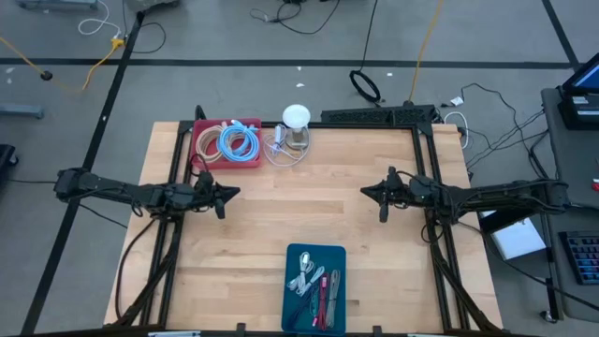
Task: Pick & Place USB Port
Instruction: Return to Home Position
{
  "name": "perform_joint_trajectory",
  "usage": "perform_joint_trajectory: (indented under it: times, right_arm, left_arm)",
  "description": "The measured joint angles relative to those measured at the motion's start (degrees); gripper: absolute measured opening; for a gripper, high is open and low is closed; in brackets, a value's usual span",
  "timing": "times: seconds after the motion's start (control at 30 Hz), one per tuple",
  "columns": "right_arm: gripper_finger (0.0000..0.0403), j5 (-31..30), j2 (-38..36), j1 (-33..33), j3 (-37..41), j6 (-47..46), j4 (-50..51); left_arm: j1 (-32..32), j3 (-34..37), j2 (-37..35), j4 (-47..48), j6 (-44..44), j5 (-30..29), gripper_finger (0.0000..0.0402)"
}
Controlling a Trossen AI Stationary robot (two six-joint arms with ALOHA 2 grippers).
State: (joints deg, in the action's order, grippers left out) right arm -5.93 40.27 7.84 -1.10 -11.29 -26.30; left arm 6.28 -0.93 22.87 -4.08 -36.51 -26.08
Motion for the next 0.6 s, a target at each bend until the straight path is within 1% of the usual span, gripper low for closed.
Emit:
perform_joint_trajectory:
  times: [0.13,0.23,0.6]
  right_arm:
    - [0.0,0.0,0.0,0.0,0.0,0.0,0.0]
    - [0.0,0.0,0.0,0.0,0.0,0.0,0.0]
    - [0.0,0.0,0.0,0.0,0.0,0.0,0.0]
  left_arm:
    - [0.0,0.0,0.0,0.0,-0.1,0.0,0.0025]
    - [0.0,0.0,0.0,-0.1,0.0,0.0,0.0027]
    - [0.0,0.0,0.0,-0.1,-0.2,0.0,0.0003]
